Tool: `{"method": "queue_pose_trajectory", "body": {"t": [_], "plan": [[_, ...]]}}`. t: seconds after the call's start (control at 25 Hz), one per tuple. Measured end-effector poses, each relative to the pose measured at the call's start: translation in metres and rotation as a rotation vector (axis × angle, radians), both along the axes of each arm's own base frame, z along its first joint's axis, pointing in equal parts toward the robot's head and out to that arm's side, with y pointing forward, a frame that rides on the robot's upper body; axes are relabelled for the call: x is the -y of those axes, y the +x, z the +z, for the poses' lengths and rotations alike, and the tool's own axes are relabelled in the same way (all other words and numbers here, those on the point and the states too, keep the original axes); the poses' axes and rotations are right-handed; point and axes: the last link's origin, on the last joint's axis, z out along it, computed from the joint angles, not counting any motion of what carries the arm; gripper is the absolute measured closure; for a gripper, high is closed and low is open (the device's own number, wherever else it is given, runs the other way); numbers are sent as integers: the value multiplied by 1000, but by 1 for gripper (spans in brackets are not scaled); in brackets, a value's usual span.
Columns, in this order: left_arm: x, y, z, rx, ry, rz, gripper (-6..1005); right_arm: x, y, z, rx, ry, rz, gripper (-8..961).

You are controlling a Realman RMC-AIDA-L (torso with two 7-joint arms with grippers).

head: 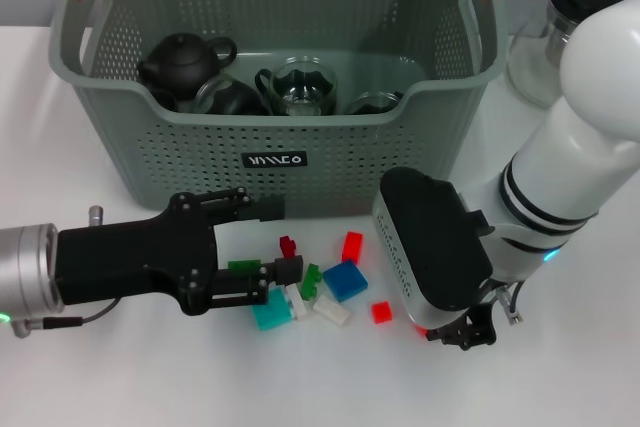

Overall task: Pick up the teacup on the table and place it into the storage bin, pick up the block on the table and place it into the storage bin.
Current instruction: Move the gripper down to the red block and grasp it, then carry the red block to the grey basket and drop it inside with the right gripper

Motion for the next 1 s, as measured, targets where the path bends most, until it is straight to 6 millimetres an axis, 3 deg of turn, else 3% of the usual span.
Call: {"method": "queue_pose_trajectory", "body": {"t": [0.24, 0.56, 0.8, 1.0], "plan": [[0, -1, 1, -4, -4, -2, 263, -4, -3, 7, -12, 25, -30, 786], [5, -8, 4, -15, -3, 15, 264, -11, -23, 41, -94, 44, -118, 789], [17, -23, 9, -41, 27, 39, 263, -8, -46, 63, -207, 35, -191, 791], [25, -35, 12, -73, 29, 61, 263, -6, -80, 77, -344, 20, -190, 790]]}}
